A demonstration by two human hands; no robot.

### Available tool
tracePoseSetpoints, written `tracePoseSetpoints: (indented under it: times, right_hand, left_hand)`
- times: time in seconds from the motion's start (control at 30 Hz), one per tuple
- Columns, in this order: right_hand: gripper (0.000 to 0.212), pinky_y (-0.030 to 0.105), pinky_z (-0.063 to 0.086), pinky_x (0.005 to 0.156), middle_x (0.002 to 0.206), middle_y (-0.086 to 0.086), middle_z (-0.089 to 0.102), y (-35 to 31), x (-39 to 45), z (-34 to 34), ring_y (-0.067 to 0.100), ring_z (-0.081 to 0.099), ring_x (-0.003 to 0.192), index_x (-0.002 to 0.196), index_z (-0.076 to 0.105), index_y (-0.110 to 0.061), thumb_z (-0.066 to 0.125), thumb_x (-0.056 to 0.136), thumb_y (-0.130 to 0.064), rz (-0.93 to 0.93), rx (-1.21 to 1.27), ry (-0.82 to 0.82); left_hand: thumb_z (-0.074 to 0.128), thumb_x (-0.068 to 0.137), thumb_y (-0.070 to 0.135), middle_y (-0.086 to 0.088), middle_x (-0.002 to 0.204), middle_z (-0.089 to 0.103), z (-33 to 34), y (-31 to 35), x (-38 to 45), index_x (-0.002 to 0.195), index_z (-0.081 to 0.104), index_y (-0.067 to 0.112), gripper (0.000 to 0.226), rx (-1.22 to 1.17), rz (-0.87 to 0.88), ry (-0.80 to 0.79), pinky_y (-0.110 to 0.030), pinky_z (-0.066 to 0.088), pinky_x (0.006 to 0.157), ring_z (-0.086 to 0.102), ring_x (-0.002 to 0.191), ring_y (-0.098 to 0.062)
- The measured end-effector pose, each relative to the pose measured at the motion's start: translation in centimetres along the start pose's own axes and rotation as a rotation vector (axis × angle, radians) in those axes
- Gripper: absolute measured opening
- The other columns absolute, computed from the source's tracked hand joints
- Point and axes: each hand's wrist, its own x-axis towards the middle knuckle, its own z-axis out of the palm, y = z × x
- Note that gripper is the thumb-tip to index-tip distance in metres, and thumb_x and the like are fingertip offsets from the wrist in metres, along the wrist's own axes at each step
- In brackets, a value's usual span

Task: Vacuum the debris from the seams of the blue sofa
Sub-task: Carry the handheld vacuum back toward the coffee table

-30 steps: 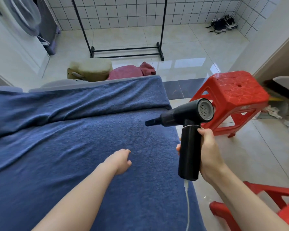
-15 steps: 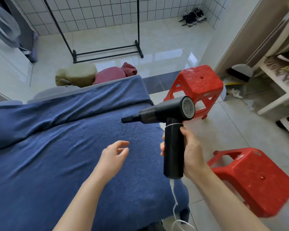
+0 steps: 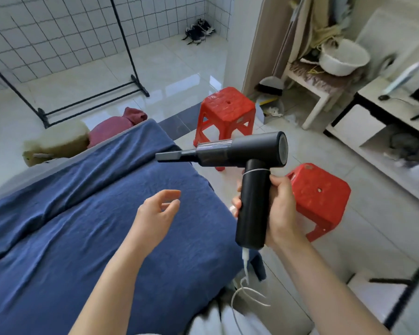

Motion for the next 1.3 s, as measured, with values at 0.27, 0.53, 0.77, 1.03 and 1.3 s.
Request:
tracePoseSetpoints:
  times: [0.27,0.53,0.77,1.03,1.3]
  right_hand:
    - [0.049,0.024,0.048,0.046,0.071,0.01,0.056,0.6,-8.7,-1.7,0.02,0.055,0.05,0.077,0.063,-0.007,0.035,0.097,-0.042,-0.148,0.176,0.107]
    - [0.06,0.026,0.049,0.045,0.075,0.007,0.056,1.1,-17.8,-7.4,0.018,0.055,0.046,0.091,0.058,-0.008,0.086,0.064,-0.053,-0.251,0.283,0.132]
    - [0.059,0.026,0.049,0.044,0.074,0.006,0.058,1.9,-26.2,-13.2,0.015,0.054,0.045,0.096,0.053,-0.009,0.09,0.065,-0.042,-0.388,0.29,0.233]
    - [0.041,0.028,0.049,0.048,0.076,0.006,0.057,3.8,-36.5,-22.3,0.016,0.053,0.048,0.103,0.053,-0.009,0.072,0.08,-0.037,-0.479,0.324,0.433]
    - [0.032,0.03,0.05,0.051,0.073,0.007,0.058,5.8,-47.5,-31.3,0.022,0.055,0.051,0.103,0.053,-0.006,0.063,0.085,-0.031,-0.46,0.247,0.593]
  left_hand:
    - [0.054,0.097,0.019,0.018,0.114,0.066,2.3,2.6,-3.6,0.115,0.064,0.03,0.024,-0.02,0.215,-0.178,-0.027,0.05,0.085,0.063,0.103,-0.005]
    - [0.054,0.098,0.018,0.002,0.12,0.065,8.6,6.4,-8.0,0.132,0.052,0.017,0.035,-0.248,0.196,-0.403,-0.041,0.052,0.091,0.067,0.102,-0.018]
    - [0.053,0.096,0.031,-0.01,0.106,0.072,16.5,9.8,-13.1,0.114,0.061,0.009,0.03,-0.724,-0.105,-0.656,-0.046,0.053,0.089,0.067,0.104,-0.033]
    - [0.053,0.098,0.013,-0.008,0.085,0.071,26.9,11.6,-22.6,0.098,0.058,0.006,0.008,-0.775,-0.169,-0.797,-0.038,0.059,0.071,0.072,0.082,-0.026]
    - [0.052,0.097,0.008,-0.022,0.121,0.064,35.7,9.5,-34.3,0.115,0.055,0.003,0.018,-0.737,-0.258,-0.795,-0.049,0.056,0.086,0.064,0.11,-0.037]
